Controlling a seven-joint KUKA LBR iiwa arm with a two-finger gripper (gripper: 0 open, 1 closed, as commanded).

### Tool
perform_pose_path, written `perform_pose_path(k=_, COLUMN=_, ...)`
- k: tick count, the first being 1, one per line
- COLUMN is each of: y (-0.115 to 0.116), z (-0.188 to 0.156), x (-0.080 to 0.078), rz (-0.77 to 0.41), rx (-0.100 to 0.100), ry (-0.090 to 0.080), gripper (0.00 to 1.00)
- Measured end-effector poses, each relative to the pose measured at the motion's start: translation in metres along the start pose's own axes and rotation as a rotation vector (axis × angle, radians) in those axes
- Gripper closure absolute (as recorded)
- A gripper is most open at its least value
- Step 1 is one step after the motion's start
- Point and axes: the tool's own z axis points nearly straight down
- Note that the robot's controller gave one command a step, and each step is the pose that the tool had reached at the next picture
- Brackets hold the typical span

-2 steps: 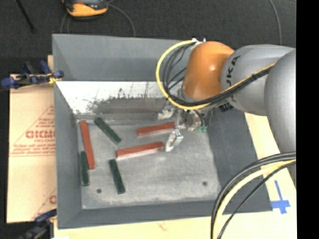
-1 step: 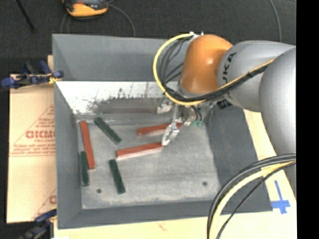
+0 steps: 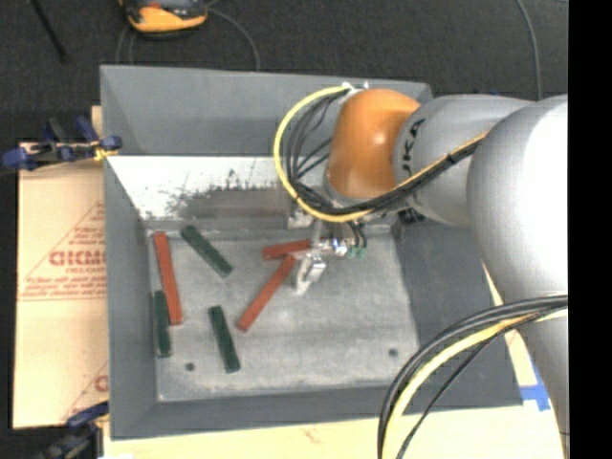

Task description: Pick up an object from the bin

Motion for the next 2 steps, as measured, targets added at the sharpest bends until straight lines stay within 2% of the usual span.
perform_pose_path(k=1, y=0.001, z=-0.0031, x=0.0017, rz=-0.002, rx=-0.001, ry=0.014, gripper=1.0)
perform_pose_path(k=2, y=0.001, z=-0.0031, x=0.0014, rz=-0.002, rx=-0.001, ry=0.013, gripper=1.0)
